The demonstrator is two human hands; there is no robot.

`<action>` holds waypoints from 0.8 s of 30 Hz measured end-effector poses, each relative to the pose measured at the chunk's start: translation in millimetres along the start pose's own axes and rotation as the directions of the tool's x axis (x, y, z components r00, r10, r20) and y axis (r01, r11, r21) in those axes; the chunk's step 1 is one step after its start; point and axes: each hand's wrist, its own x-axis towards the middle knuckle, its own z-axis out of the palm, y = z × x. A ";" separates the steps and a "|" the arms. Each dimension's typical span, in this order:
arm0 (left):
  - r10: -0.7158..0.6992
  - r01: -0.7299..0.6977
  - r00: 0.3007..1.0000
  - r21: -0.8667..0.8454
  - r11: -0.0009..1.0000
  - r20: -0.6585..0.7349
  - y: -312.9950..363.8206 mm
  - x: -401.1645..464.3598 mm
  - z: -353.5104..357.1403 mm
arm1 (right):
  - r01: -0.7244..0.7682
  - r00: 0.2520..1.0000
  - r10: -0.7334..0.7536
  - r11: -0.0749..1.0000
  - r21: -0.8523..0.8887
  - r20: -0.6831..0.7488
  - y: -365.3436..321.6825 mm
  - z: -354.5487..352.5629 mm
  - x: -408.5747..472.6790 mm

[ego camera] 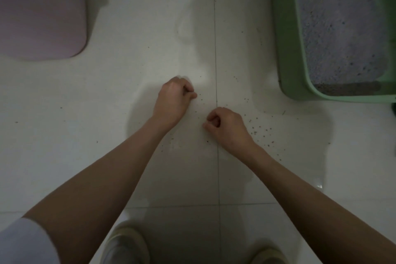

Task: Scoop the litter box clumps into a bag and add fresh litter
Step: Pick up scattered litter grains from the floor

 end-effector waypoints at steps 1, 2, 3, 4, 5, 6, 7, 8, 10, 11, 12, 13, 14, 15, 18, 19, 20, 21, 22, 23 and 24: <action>-0.006 0.006 1.000 0.007 1.000 0.008 0.4 0.8 0.2 | 0.029 1.000 -0.028 0.998 -0.051 0.006 -0.3 3.2 0.6; -0.007 0.007 1.000 0.014 1.000 0.021 0.2 1.5 0.6 | 0.055 0.998 -0.055 0.993 -0.104 0.010 -0.2 5.5 1.5; -0.002 0.001 1.000 0.018 1.000 0.029 1.1 1.5 -0.1 | 0.082 0.997 -0.081 0.985 -0.148 0.013 -0.3 7.2 1.8; -0.004 0.004 0.999 0.008 1.000 0.032 1.6 1.0 -1.1 | 0.108 0.994 -0.107 0.977 -0.185 0.017 0.0 8.6 2.0; -0.022 0.023 1.000 -0.031 0.999 0.017 3.3 -0.4 -3.4 | 0.133 0.991 -0.130 0.966 -0.221 0.027 0.3 9.7 1.8; -0.078 0.078 0.997 -0.116 0.990 -0.001 4.3 -1.8 -5.8 | 0.146 0.989 -0.141 0.960 -0.241 0.040 0.8 10.1 2.3; -0.162 0.154 0.987 -0.251 0.956 -0.009 5.7 -3.6 -9.4 | 0.144 0.989 -0.137 0.963 -0.227 0.046 0.9 9.0 2.7; -0.250 0.229 0.968 -0.436 0.871 0.008 5.8 -6.0 -13.9 | 0.116 0.993 -0.112 0.979 -0.166 0.032 0.2 6.6 2.0; -0.366 0.325 0.921 -0.785 0.527 0.135 5.1 -10.0 -25.9 | -0.027 0.999 0.031 0.980 0.195 -0.020 -2.6 -2.4 0.1; -0.378 0.355 0.898 -0.877 0.325 0.224 3.1 -11.9 -31.3 | -0.110 0.993 0.120 0.866 0.488 0.011 -3.9 -9.4 -0.9; -0.368 0.378 0.881 -0.909 0.174 0.296 -1.0 -13.3 -35.7 | -0.184 0.981 0.173 0.647 0.740 0.092 -4.9 -16.2 -1.2; -0.352 0.398 0.872 -0.911 0.107 0.340 -3.8 -14.7 -39.6 | -0.230 0.970 0.171 0.414 0.881 0.173 -4.1 -21.2 -1.4; -0.344 0.416 0.866 -0.905 0.095 0.362 -6.7 -15.3 -40.9 | -0.254 0.964 0.148 0.265 0.930 0.221 -2.3 -25.1 -0.9; -0.351 0.434 0.861 -0.892 0.126 0.369 -7.1 -16.3 -40.4 | -0.266 0.962 0.132 0.223 0.938 0.241 -0.7 -27.6 0.5; -0.406 0.448 0.877 -0.744 0.496 0.258 -0.8 -16.8 -26.1 | -0.223 0.971 0.189 0.508 0.832 0.145 -1.1 -26.1 6.7; -0.385 0.414 0.903 -0.619 0.668 0.189 2.3 -16.1 -19.8 | -0.202 0.974 0.217 0.686 0.698 0.069 -1.2 -23.6 8.7; -0.335 0.355 0.933 -0.487 0.798 0.130 5.7 -15.1 -14.0 | -0.174 0.976 0.218 0.832 0.527 -0.022 -1.4 -20.8 10.8; -0.274 0.284 0.958 -0.372 0.884 0.082 9.6 -13.7 -10.1 | -0.129 0.979 0.177 0.921 0.367 -0.101 -1.9 -17.8 13.0; -0.213 0.218 0.976 -0.281 0.934 0.050 11.5 -11.7 -7.5 | -0.083 0.981 0.124 0.963 0.255 -0.149 -3.0 -15.0 15.1; -0.154 0.157 0.988 -0.218 0.963 0.030 13.7 -9.6 -6.6 | -0.040 0.982 0.072 0.983 0.181 -0.174 -4.2 -11.9 17.3; -0.102 0.104 0.995 -0.172 0.979 0.023 14.2 -7.0 -5.8 | -0.008 0.982 0.031 0.993 0.121 -0.187 -6.4 -9.0 19.6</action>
